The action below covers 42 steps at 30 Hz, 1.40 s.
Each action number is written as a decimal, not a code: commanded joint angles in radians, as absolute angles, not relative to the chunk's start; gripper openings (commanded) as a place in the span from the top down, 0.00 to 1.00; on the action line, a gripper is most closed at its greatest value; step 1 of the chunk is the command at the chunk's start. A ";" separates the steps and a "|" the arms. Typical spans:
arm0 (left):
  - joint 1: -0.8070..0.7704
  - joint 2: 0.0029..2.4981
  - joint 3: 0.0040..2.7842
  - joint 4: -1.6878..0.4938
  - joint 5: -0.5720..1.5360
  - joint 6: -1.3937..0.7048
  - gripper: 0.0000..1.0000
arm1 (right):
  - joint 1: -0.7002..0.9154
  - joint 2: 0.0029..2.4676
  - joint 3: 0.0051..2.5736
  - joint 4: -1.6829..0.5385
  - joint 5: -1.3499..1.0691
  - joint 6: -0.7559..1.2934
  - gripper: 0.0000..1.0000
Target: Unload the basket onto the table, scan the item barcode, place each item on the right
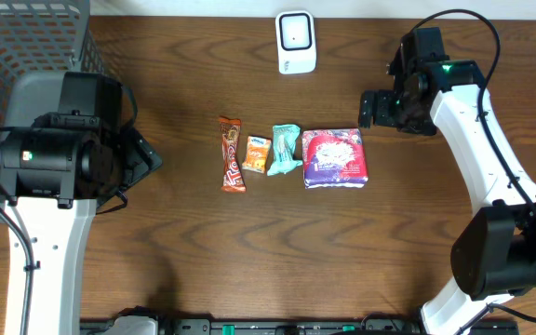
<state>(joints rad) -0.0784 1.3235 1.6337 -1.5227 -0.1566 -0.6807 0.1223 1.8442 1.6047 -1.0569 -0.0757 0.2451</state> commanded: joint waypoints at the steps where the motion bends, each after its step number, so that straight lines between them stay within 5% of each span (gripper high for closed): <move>1: -0.073 1.311 1.633 -1.529 -0.169 -0.690 0.01 | 0.133 1.825 1.597 -1.039 -0.084 0.258 0.01; 19: -0.073 1.311 1.633 -1.529 -0.169 -0.690 0.01 | 0.123 1.825 1.520 -0.966 0.123 0.257 0.01; 42: -0.073 1.311 1.633 -1.529 -0.169 -0.690 0.01 | 0.110 1.826 1.220 -0.625 -0.429 0.156 0.04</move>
